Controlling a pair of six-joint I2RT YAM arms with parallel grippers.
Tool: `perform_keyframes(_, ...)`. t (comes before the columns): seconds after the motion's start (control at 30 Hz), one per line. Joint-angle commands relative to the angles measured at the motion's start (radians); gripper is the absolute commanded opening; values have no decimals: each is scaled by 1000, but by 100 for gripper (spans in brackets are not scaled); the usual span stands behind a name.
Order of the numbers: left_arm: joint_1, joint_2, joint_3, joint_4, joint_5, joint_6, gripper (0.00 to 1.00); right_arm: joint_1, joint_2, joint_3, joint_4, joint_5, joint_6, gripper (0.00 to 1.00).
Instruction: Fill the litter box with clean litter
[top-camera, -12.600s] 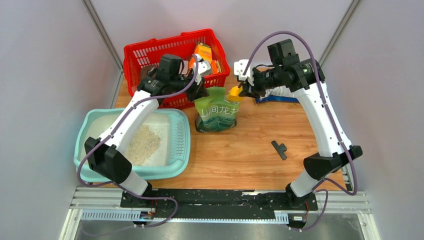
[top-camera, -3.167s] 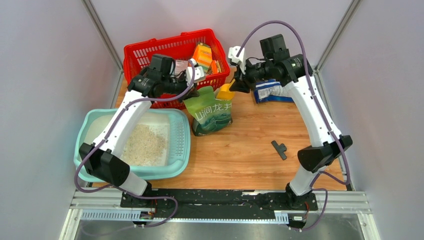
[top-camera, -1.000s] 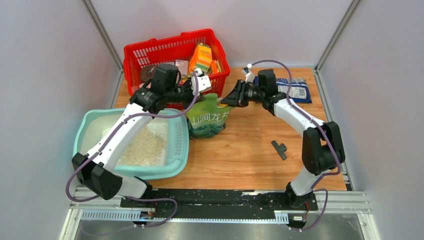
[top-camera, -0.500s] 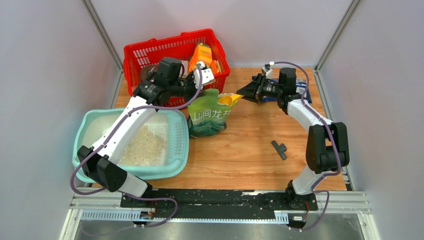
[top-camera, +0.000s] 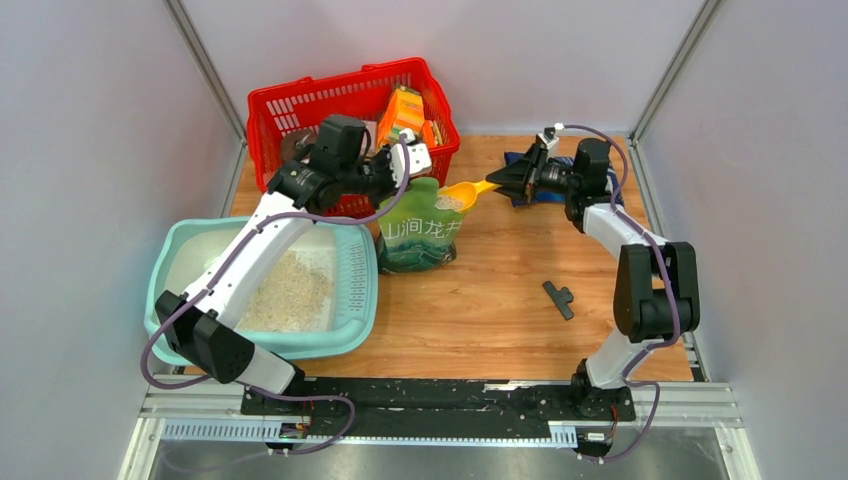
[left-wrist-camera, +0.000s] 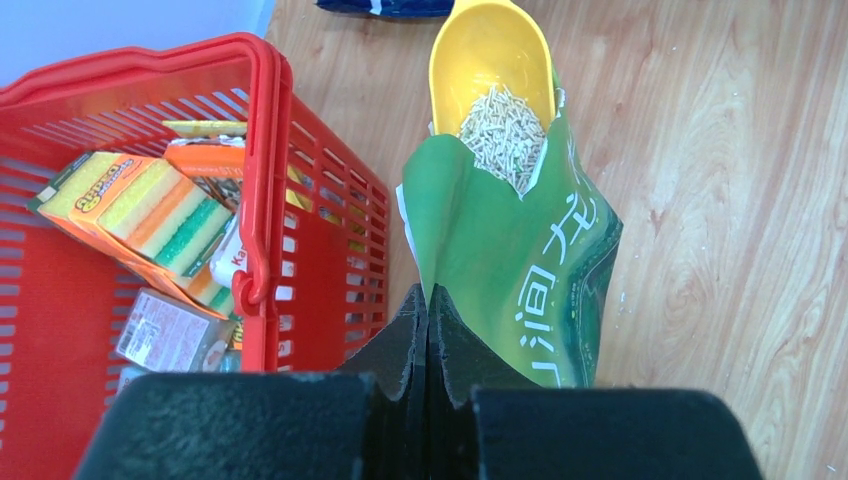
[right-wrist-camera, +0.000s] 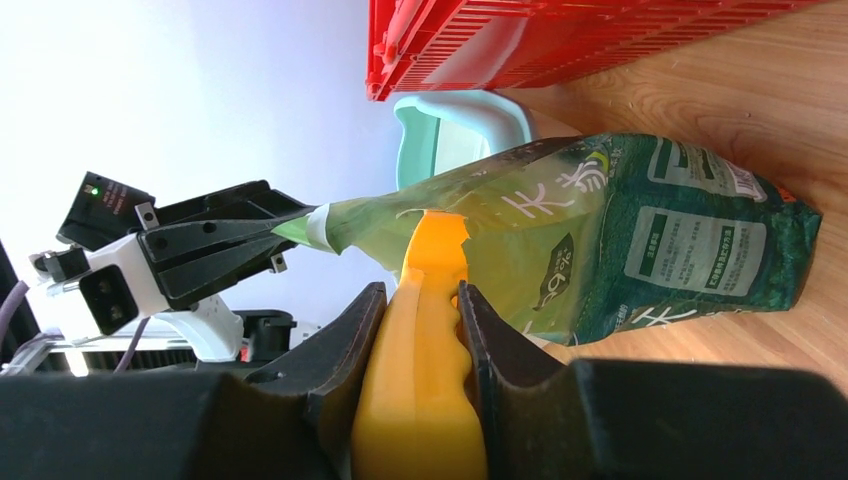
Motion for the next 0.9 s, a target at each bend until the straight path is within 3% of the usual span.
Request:
perform_keyframes(0.0, 7, -105, 49, 184, -42, 57, 0, -41, -9, -55, 181, -61, 140, 0)
perform_keyframes(0.27, 7, -119, 16, 178, -56, 69, 0, -47, -9, -139, 280, -107, 213, 0)
perform_keyframes(0.37, 7, -119, 16, 168, -58, 72, 0, -47, 36, -152, 474, -120, 341, 0)
perform_keyframes(0.67, 7, -109, 35, 156, -73, 72, 0, -98, 126, -159, 663, -143, 431, 0)
perform_keyframes(0.8, 7, -104, 33, 153, -76, 75, 0, -110, 192, -187, 965, -127, 631, 0)
perform_keyframes(0.87, 7, -103, 32, 156, -81, 76, 0, -107, 210, -188, 973, -131, 606, 0)
